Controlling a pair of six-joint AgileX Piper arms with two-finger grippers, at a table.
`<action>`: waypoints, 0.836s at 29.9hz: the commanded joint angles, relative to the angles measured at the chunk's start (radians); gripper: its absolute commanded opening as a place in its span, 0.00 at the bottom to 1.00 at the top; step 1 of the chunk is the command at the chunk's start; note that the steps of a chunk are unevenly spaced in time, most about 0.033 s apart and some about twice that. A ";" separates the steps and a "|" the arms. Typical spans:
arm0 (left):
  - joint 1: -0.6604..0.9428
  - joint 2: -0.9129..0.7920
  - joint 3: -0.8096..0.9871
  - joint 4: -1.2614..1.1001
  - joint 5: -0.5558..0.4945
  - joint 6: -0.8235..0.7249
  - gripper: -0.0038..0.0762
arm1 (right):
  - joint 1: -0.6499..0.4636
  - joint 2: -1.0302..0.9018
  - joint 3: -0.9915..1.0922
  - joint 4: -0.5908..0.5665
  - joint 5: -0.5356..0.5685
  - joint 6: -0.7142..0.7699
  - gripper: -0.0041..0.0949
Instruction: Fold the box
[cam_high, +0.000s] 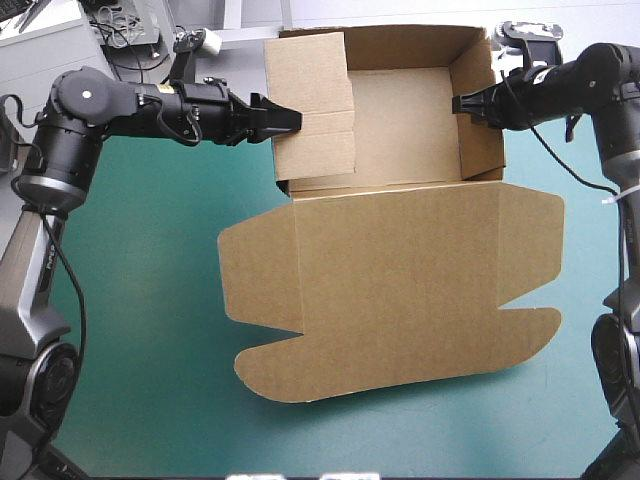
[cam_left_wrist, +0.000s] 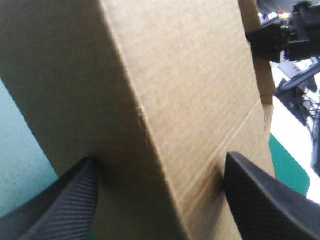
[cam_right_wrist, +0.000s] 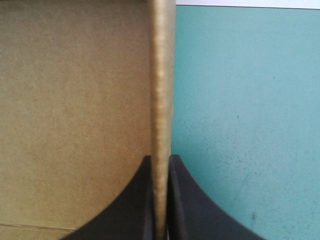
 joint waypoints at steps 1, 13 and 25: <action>-0.041 0.008 -0.114 0.087 0.025 -0.096 0.68 | 0.004 -0.039 -0.031 0.025 -0.054 0.024 0.03; -0.179 0.053 -0.149 0.503 0.054 -0.260 0.65 | 0.069 -0.020 -0.031 -0.100 -0.056 0.074 0.04; -0.225 0.094 -0.149 0.674 0.056 -0.364 0.61 | 0.094 0.012 -0.031 -0.081 -0.057 0.125 0.04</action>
